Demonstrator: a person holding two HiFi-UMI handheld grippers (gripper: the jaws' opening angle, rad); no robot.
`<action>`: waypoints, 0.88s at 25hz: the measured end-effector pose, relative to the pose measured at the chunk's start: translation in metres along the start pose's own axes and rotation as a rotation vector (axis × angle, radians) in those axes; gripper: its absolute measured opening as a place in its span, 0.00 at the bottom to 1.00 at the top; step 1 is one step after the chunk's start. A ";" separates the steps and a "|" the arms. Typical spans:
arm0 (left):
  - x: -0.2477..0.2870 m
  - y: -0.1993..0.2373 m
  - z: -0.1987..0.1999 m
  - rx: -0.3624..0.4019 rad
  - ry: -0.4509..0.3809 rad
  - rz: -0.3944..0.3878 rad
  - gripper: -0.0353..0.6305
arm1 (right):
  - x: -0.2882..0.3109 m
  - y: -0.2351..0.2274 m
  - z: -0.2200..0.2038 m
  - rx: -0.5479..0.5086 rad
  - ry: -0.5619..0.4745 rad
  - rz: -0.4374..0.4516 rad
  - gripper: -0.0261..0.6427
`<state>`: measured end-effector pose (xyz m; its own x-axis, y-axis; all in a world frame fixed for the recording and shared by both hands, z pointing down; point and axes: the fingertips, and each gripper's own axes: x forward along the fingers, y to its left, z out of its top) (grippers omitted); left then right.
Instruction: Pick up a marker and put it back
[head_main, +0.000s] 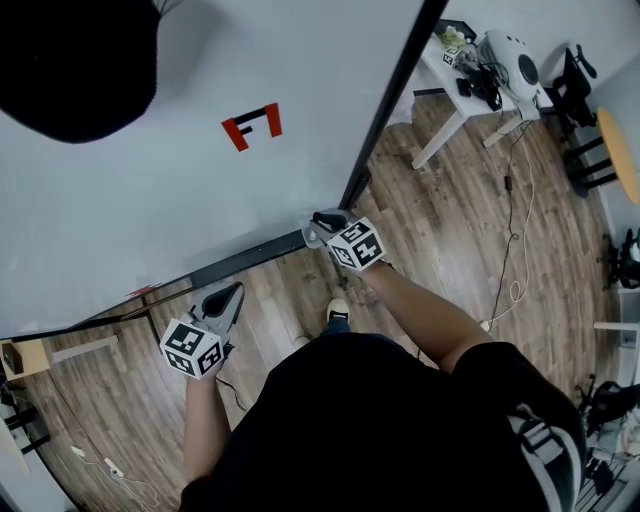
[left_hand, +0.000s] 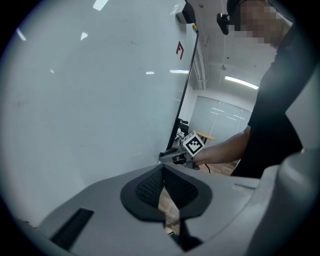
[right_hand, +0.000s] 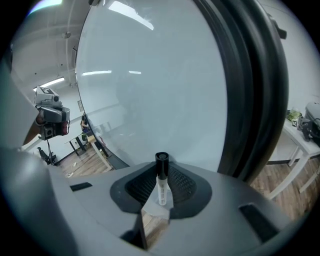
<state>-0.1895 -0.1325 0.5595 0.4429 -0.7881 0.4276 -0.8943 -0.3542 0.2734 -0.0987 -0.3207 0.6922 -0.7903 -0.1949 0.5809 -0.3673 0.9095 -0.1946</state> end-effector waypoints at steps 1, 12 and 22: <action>0.000 0.001 0.000 0.000 0.000 0.000 0.07 | 0.001 0.000 -0.001 0.001 0.002 0.001 0.13; -0.003 -0.001 0.001 0.004 -0.005 -0.014 0.07 | -0.002 0.001 0.002 0.021 -0.005 -0.009 0.16; -0.015 -0.012 0.002 0.021 -0.036 -0.025 0.07 | -0.032 0.005 0.027 0.008 -0.060 -0.055 0.18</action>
<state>-0.1855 -0.1176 0.5483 0.4631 -0.7961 0.3896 -0.8842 -0.3845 0.2655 -0.0888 -0.3196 0.6515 -0.7968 -0.2662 0.5425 -0.4145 0.8940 -0.1702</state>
